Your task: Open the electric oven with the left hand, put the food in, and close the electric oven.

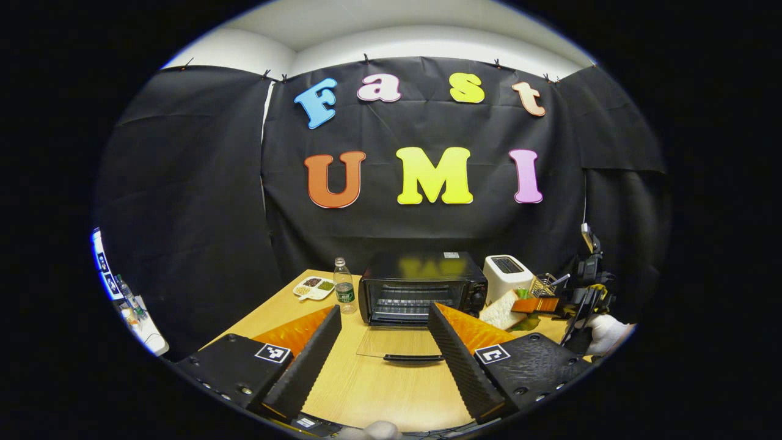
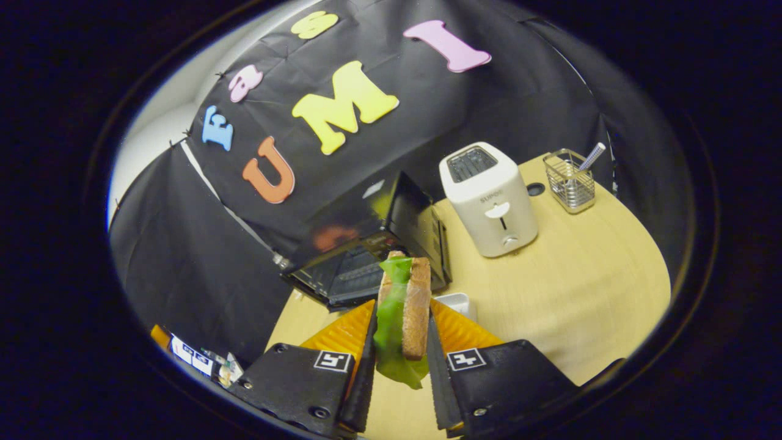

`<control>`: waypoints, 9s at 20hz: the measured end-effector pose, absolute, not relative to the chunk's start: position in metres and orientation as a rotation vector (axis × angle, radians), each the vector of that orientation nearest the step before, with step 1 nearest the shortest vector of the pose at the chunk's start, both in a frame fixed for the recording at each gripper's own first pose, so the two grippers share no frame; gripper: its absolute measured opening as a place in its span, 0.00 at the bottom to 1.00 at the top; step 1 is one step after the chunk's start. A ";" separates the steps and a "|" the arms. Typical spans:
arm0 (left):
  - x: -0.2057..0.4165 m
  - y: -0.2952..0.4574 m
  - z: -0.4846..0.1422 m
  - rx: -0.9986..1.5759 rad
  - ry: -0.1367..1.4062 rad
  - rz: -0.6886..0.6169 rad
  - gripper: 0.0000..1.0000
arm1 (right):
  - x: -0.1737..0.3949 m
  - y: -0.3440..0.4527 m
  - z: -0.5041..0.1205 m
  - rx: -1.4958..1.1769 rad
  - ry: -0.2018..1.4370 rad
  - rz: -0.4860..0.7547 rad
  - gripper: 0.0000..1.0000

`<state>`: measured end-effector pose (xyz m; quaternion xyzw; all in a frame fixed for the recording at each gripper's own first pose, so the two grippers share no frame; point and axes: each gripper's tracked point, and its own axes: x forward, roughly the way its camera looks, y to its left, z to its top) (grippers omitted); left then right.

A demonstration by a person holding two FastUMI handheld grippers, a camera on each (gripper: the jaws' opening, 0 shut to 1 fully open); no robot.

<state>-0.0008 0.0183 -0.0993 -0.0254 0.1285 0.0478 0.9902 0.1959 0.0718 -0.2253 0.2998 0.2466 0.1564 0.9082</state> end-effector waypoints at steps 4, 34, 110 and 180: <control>-0.001 0.031 -0.105 -0.029 0.264 0.030 0.93 | 0.192 0.122 -0.195 0.711 0.422 0.300 0.43; 0.006 0.141 -0.152 0.051 0.388 -0.033 0.96 | 0.392 0.278 -0.299 1.016 0.249 -0.106 0.38; 0.104 -0.066 -0.424 -0.079 0.806 -0.101 0.95 | 0.068 -0.037 -0.133 0.105 0.365 -0.065 1.00; 0.066 0.010 0.049 -0.080 0.011 -0.083 0.93 | 0.055 -0.002 0.067 0.092 -0.056 -0.033 1.00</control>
